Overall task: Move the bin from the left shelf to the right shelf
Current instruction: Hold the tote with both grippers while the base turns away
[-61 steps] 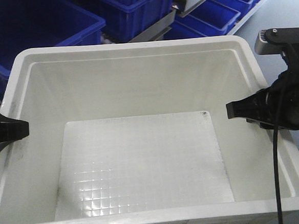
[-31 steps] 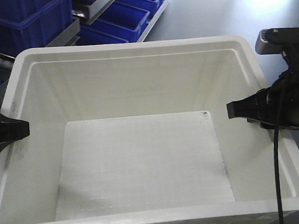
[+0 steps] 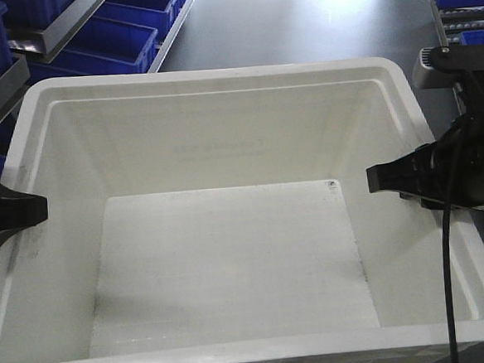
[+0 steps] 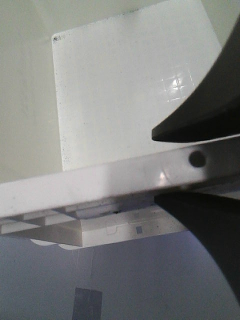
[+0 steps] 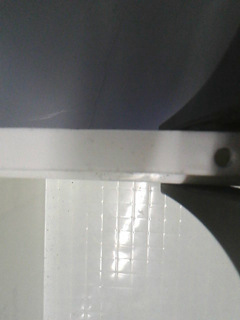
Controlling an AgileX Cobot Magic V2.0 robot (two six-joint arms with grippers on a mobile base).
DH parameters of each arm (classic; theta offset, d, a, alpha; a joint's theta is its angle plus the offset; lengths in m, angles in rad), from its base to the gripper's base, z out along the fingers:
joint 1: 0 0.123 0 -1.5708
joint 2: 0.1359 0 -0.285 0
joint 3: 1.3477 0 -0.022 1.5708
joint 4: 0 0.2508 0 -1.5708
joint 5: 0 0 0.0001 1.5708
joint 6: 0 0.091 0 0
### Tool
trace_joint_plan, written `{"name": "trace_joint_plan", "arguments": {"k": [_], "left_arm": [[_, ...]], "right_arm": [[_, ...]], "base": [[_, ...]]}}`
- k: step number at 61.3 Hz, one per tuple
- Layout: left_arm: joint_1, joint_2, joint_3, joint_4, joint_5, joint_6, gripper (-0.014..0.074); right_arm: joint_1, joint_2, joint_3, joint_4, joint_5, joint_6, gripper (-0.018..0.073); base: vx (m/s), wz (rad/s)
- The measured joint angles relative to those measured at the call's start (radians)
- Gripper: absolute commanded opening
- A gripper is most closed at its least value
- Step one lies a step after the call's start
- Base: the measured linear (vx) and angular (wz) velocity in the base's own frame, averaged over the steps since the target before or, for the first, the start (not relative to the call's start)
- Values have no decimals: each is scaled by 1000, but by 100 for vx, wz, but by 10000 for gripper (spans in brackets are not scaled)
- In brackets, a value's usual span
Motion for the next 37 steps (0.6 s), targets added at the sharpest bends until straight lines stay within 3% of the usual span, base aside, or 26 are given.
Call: {"name": "trace_joint_plan", "arguments": {"k": [37], "left_arm": [[0, 0, 0, 0, 0, 0, 73]], "right_arm": [[0, 0, 0, 0, 0, 0, 36]], "base": [[15, -21]]}}
